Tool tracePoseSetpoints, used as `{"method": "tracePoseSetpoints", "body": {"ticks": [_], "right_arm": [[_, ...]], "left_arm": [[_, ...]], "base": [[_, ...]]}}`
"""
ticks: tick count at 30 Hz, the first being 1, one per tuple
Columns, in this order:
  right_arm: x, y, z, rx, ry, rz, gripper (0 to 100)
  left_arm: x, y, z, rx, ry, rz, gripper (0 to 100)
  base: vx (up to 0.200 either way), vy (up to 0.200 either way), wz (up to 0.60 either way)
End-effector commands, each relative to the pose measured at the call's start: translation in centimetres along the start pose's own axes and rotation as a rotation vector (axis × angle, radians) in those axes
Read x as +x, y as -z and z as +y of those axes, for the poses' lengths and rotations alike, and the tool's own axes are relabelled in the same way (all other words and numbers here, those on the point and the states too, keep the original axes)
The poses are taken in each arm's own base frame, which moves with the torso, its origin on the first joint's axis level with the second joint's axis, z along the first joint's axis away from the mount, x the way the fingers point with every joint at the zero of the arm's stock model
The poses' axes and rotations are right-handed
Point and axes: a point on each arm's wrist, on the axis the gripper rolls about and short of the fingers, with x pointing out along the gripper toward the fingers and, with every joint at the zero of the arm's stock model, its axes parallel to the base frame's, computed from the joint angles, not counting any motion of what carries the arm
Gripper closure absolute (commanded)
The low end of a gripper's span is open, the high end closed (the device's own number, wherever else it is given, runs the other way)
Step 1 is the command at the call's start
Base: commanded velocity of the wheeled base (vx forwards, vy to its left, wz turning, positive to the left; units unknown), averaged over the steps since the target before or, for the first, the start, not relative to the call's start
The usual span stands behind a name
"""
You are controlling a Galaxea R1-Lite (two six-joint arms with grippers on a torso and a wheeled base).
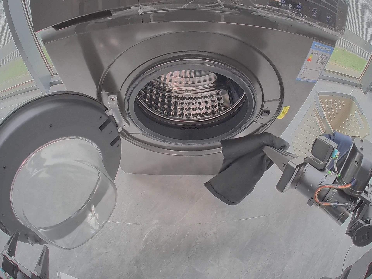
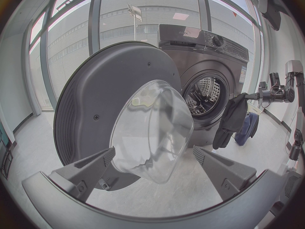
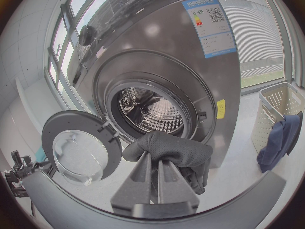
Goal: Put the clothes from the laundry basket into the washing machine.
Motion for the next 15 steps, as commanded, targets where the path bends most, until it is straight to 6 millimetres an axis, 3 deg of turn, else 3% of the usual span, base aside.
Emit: {"method": "tracePoseSetpoints", "body": {"ticks": [1, 15], "right_arm": [[1.0, 0.2, 1.1, 0.008, -0.040, -0.027, 100], [2.9, 0.8, 2.1, 0.034, -0.066, -0.035, 100]], "left_arm": [[0.0, 0.5, 0.0, -0.006, -0.001, 0.001, 0], [0.0, 0.2, 0.0, 0.006, 0.017, -0.031, 0]], "base": [[0.000, 0.000, 0.00], [0.000, 0.000, 0.00]]}}
